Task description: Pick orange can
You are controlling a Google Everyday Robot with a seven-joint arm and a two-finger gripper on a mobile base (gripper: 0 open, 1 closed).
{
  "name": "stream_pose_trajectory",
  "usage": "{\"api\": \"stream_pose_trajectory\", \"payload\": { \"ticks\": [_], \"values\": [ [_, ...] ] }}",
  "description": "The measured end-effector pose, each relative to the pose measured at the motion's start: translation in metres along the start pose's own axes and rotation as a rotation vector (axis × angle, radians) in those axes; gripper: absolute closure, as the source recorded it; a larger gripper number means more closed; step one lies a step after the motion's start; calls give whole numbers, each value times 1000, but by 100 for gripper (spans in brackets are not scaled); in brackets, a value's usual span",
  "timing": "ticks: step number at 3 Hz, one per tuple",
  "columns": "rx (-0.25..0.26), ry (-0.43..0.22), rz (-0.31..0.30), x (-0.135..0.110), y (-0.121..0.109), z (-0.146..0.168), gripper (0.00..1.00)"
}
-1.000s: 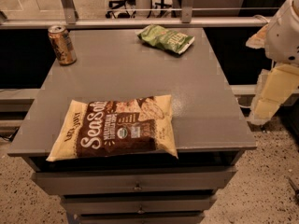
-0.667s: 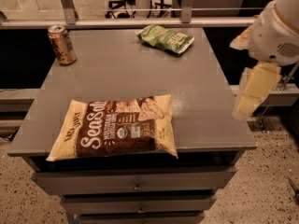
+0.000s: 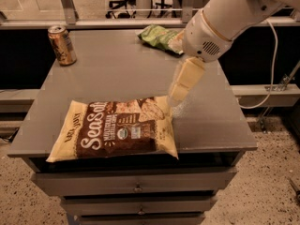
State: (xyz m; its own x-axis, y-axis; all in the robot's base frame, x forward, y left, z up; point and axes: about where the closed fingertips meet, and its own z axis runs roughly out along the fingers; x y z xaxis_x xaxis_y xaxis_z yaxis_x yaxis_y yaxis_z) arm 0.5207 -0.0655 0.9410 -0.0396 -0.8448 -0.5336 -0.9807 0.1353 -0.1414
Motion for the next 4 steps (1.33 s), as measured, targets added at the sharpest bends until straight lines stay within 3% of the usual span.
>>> {"api": "stream_pose_trajectory", "payload": {
  "ticks": [2, 3, 4],
  "values": [
    [-9, -30, -7, -6, -1, 7, 0],
    [-34, -109, -31, -32, -12, 31, 0],
    [-70, -251, -45, -74, -45, 84, 0]
  ]
}}
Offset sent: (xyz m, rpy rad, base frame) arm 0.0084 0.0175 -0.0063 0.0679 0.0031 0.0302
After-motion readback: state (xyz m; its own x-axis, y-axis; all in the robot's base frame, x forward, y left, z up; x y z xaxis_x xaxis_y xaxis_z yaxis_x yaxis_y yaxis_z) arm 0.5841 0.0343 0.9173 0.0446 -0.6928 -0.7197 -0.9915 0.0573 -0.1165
